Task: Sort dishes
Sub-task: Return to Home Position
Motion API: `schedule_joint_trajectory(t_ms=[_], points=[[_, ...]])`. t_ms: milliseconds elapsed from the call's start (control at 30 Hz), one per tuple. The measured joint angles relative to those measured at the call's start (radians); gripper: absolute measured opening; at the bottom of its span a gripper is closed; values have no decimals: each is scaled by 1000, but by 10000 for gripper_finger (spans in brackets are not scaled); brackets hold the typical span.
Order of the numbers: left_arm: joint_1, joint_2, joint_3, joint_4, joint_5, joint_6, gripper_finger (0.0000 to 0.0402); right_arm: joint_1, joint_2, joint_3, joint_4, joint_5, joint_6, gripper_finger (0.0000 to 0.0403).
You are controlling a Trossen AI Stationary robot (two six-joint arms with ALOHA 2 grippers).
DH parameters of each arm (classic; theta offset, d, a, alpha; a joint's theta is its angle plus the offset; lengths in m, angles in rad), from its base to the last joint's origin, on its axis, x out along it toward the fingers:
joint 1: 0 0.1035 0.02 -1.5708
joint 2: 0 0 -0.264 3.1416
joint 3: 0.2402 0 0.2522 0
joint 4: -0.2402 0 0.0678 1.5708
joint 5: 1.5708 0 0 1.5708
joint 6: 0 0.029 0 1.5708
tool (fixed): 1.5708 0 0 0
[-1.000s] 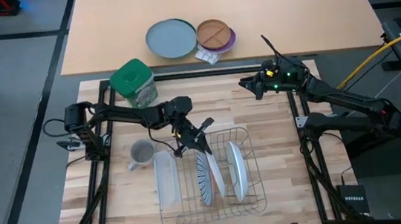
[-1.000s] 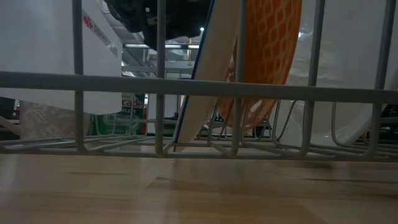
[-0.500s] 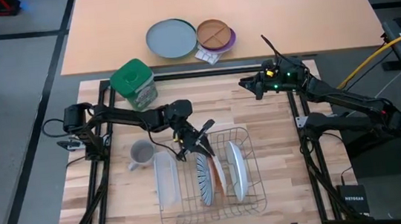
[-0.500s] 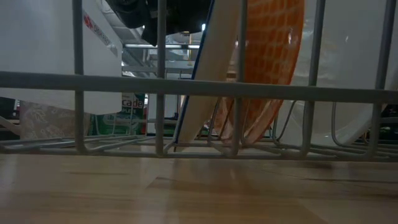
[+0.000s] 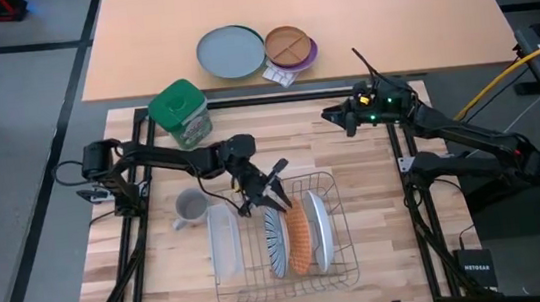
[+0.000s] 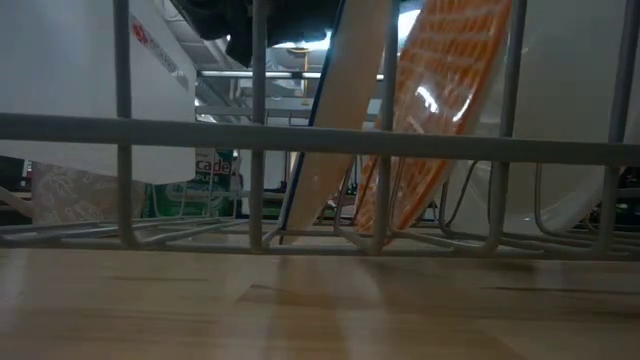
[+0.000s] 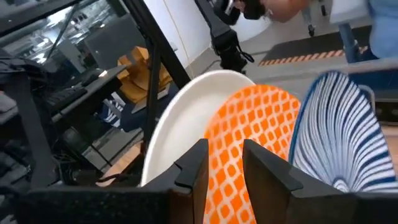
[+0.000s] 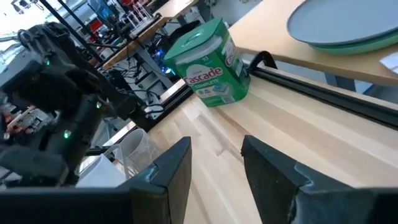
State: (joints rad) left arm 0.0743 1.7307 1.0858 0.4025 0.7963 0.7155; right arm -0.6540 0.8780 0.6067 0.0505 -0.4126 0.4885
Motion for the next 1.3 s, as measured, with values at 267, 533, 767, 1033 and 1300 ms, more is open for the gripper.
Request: schedule_joint_trajectory(t_ms=[267, 533, 767, 1033, 1300], points=[[68, -176, -1, -121, -90, -148, 72, 0, -105, 0, -3, -63, -27, 147], [158, -541, -1, -748, -387, -268, 51, 0, -302, -20, -155, 10, -126, 147], [142, -887, -166, -909, -488, -456, 12, 0, -453, -262, -14, 35, -78, 147], [120, -1351, -584, -752, -683, -698, 10, 0, -603, -520, 225, -23, 91, 147], [121, -1728, -868, -607, -694, -704, 5, 1, -716, -594, 220, -53, 121, 147]])
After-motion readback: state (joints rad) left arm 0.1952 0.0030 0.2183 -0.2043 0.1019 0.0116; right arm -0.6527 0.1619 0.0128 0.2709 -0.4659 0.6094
